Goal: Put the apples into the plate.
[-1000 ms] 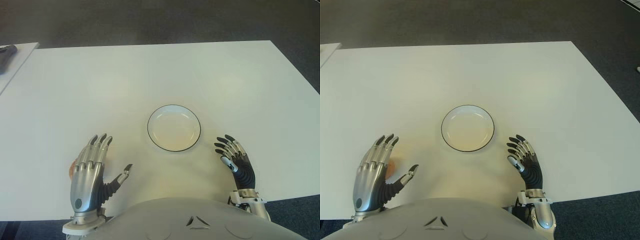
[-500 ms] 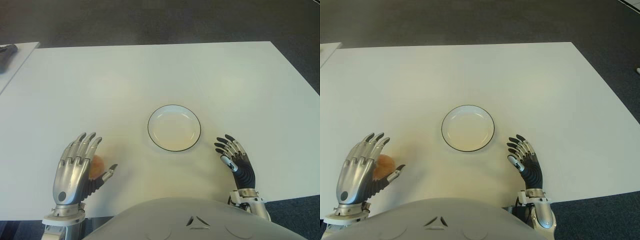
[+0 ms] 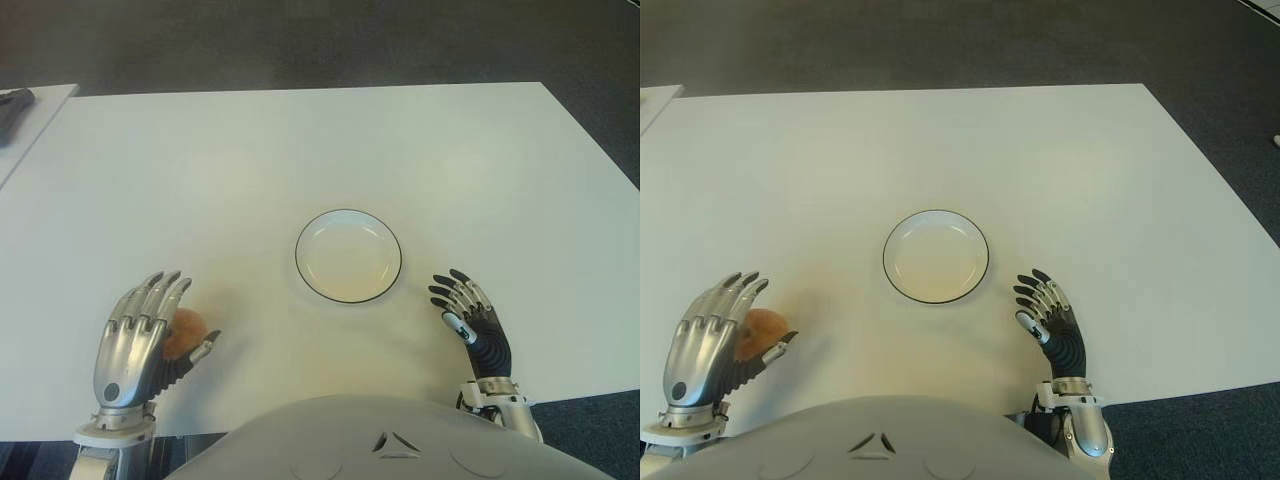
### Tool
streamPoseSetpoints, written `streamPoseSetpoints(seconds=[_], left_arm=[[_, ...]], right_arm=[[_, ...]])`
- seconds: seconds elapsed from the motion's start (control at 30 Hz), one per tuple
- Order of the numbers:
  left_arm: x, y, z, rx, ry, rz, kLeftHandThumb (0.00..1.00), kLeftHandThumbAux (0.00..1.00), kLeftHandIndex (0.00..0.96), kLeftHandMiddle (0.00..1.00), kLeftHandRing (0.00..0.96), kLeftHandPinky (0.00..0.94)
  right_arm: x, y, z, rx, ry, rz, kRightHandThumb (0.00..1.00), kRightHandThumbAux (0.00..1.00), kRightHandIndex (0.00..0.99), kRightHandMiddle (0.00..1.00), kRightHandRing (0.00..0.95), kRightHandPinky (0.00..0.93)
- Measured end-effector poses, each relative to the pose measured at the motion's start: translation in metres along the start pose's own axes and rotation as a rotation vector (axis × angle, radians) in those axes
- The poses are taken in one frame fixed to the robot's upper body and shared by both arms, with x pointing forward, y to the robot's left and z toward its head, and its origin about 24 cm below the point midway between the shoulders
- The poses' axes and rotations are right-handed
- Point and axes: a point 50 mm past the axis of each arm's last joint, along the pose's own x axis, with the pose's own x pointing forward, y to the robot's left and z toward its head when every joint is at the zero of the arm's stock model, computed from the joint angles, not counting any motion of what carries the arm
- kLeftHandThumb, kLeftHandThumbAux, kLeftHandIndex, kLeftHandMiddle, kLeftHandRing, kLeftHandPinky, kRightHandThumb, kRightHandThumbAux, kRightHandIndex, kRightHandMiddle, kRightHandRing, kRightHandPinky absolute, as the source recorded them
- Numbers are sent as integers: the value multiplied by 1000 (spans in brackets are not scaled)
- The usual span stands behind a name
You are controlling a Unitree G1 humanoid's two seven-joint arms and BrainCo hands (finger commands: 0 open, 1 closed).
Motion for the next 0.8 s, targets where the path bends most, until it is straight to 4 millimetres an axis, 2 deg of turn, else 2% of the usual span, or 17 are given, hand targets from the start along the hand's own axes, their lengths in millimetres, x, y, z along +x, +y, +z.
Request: streamPoseSetpoints(seconds=[0.8], left_arm=[[0,-16,-3,-31,4,-4,375,403,159,181,161,194]], right_arm=[[-1,-5,-1,4,-4,28,446,642,161,257,263,282]])
